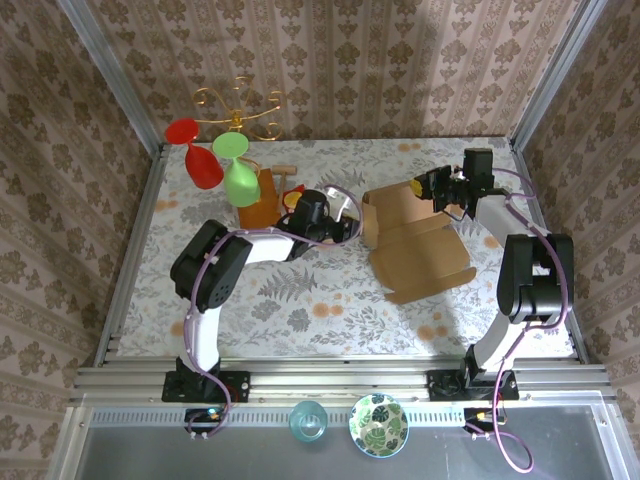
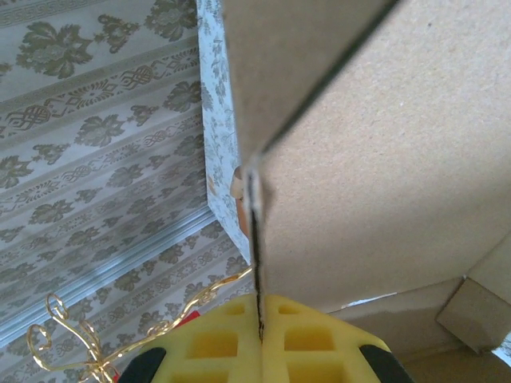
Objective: Fold the paper box
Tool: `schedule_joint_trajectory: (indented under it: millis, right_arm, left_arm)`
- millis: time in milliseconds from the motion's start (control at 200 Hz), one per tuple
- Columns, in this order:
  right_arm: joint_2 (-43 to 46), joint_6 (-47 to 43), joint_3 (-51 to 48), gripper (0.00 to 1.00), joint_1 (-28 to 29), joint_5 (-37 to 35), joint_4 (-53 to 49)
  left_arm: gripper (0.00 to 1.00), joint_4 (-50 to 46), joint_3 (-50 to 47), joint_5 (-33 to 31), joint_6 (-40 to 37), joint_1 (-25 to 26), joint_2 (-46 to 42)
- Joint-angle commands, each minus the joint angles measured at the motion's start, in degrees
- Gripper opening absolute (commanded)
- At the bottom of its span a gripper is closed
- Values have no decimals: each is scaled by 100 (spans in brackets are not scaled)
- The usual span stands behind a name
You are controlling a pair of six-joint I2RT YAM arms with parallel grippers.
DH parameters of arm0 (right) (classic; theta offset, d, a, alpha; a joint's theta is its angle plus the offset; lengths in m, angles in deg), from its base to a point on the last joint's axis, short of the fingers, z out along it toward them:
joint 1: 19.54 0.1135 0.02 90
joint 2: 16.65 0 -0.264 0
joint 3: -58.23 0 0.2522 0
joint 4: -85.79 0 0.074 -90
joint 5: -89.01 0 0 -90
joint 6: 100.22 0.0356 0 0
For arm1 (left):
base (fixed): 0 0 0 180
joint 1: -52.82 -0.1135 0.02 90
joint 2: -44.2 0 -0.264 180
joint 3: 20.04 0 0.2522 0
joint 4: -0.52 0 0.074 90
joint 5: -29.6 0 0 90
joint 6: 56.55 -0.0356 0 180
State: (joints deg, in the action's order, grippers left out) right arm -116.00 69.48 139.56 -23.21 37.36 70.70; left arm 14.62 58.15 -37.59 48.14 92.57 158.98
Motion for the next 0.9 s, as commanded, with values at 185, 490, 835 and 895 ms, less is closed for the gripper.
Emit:
schedule_joint_trajectory:
  millis: [185, 490, 835, 895]
  right_arm:
    - [-148, 180, -208, 0, -12, 278, 725]
    - [-208, 128, -283, 0, -27, 278, 799]
    - [-253, 98, -364, 0, -55, 305, 935]
    - [-235, 107, -400, 0, -49, 313, 1025]
  left_arm:
    - [35, 203, 347, 86, -20, 94, 71]
    - [42, 258, 291, -124, 37, 230, 12]
    - [44, 356, -52, -188, 138, 278, -173]
    - [44, 344, -88, -221, 147, 279, -216]
